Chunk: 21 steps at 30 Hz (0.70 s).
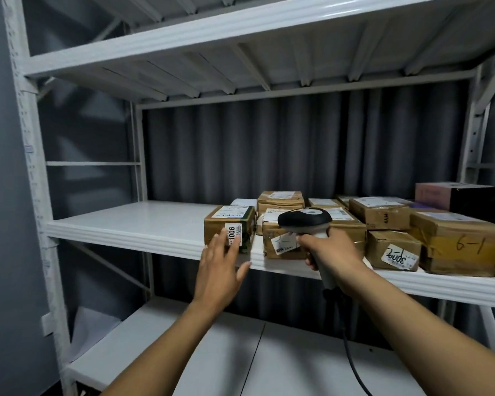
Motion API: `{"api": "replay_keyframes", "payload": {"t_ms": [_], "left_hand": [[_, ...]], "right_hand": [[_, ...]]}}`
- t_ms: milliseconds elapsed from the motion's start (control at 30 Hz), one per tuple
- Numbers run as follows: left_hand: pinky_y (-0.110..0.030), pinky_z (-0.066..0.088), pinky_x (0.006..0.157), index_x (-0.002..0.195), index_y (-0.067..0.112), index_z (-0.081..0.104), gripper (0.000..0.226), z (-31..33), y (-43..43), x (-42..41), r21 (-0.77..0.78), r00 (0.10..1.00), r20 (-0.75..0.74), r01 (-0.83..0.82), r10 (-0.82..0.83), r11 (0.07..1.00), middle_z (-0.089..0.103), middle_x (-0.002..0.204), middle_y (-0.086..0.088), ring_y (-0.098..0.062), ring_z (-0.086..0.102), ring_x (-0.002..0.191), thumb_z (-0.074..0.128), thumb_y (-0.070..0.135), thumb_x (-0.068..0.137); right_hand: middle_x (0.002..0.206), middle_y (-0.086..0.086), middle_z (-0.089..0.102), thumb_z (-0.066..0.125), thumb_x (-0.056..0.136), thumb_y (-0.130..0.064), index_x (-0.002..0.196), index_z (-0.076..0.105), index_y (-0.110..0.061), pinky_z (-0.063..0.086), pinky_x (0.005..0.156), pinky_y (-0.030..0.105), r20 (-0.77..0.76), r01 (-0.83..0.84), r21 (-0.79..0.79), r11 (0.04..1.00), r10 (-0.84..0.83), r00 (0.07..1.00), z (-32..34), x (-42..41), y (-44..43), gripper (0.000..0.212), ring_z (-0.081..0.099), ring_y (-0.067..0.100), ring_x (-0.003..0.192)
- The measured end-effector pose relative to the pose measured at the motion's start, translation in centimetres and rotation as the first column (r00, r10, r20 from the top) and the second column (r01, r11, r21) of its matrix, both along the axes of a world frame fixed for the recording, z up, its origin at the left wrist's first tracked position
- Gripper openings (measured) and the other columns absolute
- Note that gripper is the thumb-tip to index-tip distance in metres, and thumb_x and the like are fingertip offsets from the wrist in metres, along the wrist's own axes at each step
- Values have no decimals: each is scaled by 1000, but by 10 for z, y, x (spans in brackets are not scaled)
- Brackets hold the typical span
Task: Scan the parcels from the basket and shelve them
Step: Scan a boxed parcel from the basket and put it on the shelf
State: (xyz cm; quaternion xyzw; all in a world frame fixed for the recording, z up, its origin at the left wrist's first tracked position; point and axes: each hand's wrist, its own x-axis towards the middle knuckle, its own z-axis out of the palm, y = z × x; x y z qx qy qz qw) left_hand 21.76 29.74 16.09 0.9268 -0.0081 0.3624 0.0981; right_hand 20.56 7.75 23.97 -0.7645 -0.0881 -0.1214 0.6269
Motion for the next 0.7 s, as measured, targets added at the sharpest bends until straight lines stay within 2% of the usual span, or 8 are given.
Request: {"api": "replay_keyframes", "payload": {"t_ms": [100,333,467,700], "left_hand": [[-45,12,120,155,25,9,74,8,3,15,34,985,-166,-48,53,998,-10,162,-9,-28,0,149,35,60,95],[-53,6,117,154,29,-4,87,32,14,55,113,889,-441,-84,126,990,-23,159,-2,-29,-7,149,30,75,88],[-56,6,117,155,28,-5,93,36,13,66,141,861,-493,-61,123,988,-23,159,-1,-30,-8,149,32,77,85],[-53,9,117,155,22,1,94,42,2,37,127,875,-472,-55,109,990,-16,161,0,-27,-4,149,39,73,86]], "right_hand": [[60,7,62,73,81,-21,87,66,-3,46,50,29,-3,9,-8,1000,-9,1000,-2,4,0,20,57,20,47],[61,7,62,72,82,-20,82,64,-8,45,48,27,-1,6,-75,997,-6,1000,-3,10,-5,14,57,18,47],[63,6,63,71,83,-20,85,65,-8,47,49,27,-4,0,-108,994,-1,1000,-4,13,-6,13,58,17,48],[74,10,68,72,83,-22,89,64,-7,48,51,28,-30,-26,-131,991,22,999,-7,-3,-16,18,59,19,50]]}}
